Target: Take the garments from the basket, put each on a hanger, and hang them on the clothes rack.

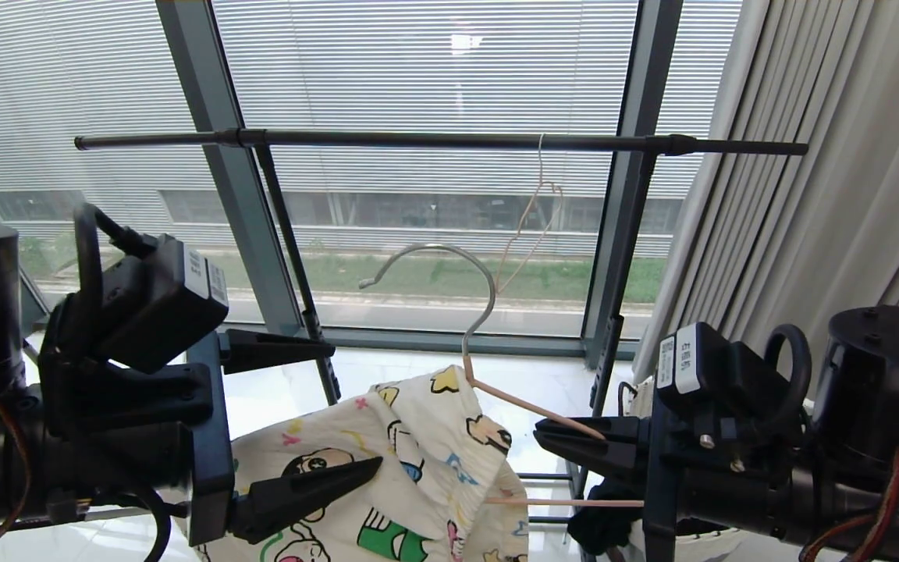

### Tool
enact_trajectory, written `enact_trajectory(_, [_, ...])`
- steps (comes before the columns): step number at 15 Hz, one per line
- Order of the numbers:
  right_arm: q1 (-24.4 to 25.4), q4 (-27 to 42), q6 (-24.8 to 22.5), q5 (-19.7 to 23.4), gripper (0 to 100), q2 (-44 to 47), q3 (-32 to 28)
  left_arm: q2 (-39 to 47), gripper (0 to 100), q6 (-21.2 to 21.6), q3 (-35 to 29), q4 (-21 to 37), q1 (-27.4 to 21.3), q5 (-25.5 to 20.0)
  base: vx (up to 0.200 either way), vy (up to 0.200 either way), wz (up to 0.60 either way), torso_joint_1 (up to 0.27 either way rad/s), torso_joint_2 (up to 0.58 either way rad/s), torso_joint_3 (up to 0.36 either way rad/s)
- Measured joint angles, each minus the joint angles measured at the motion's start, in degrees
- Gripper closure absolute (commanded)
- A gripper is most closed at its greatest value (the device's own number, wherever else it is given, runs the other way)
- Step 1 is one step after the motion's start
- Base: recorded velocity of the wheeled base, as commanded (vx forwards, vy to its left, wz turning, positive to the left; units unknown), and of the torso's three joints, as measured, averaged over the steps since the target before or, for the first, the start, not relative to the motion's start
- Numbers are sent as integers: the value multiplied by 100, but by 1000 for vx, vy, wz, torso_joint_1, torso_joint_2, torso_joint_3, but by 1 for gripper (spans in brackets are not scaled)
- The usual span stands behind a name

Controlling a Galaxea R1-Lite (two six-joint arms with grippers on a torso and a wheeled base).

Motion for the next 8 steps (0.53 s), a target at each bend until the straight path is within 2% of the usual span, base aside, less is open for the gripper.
enact_trajectory(3, [193, 6, -34, -10, 100, 18, -7, 63, 0, 0, 166, -2, -46, 6, 0, 0, 0, 0, 0, 0])
enact_trajectory(4, [256, 11, -61, -16, 100, 22, -7, 71, 100, 0, 229, 1, -63, 6, 0, 0, 0, 0, 0, 0])
enact_trajectory(8, [411, 15, -88, -32, 100, 24, -49, 71, 100, 0, 385, -2, -306, 5, 0, 0, 0, 0, 0, 0])
